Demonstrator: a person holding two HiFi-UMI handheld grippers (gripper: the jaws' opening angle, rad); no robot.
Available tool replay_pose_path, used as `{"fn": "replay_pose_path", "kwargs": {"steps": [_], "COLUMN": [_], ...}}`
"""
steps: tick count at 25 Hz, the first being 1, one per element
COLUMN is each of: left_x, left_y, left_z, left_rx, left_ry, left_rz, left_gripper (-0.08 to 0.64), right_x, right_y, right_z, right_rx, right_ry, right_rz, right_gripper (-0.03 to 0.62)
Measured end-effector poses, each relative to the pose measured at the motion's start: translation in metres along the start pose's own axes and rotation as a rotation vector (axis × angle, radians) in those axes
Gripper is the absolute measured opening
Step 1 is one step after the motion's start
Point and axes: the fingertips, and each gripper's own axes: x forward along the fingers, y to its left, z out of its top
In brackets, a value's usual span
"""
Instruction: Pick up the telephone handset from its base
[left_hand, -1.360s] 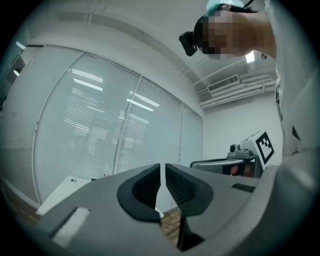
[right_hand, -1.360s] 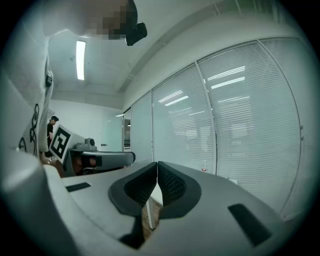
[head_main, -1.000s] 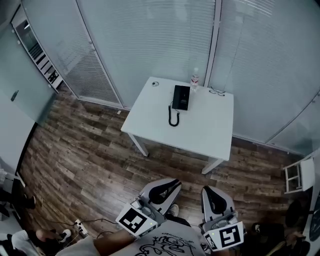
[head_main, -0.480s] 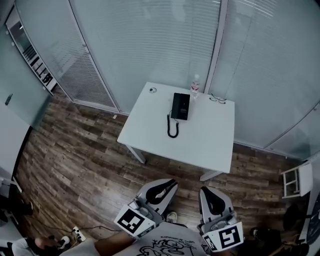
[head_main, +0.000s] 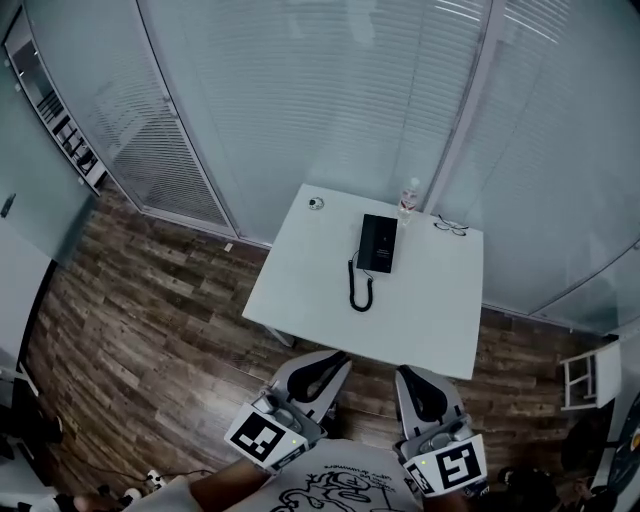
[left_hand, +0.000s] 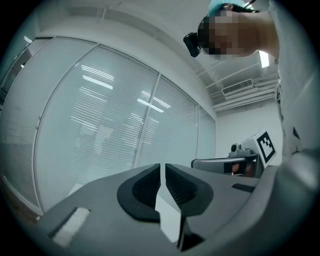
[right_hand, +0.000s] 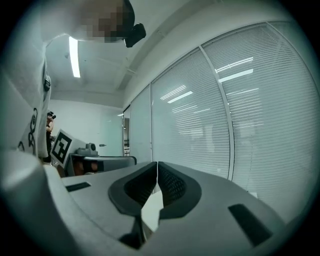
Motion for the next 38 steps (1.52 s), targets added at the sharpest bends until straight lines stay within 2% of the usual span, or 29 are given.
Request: {"fn": "replay_pose_path", "kwargs": {"steps": [6,11,20,38], "left_x": [0.008,0.014,0.044,0.201], "left_y": [0.040,0.051,0.064,0.081], "left_z": [-0.001,-0.008,-0.015,-0.008], "left_rx": [-0.013,-0.033,-0.046,-0.027], "left_ry": [0.019,0.038,0.059,0.057], "left_rz": [-0.034,-0.057,-0.051,-0.028], "left_gripper": [0.031,0.031,0.031,0.031], "right_x": [0.036,0.047,0.066,0.107], "right_y": [0.000,-0.007,-0.035,-0.191], "right_z": [-0.004,-0.012,-0.017,-0.009], "right_rx": [0.015,0.026,0.043,0.052], "right_ry": [0.011,0.036,0.035,0.010], "right_rz": [-0.038,-0.068,-0.076,-0.068], "right_gripper": [0.007,0.007,0.006,0.006]}}
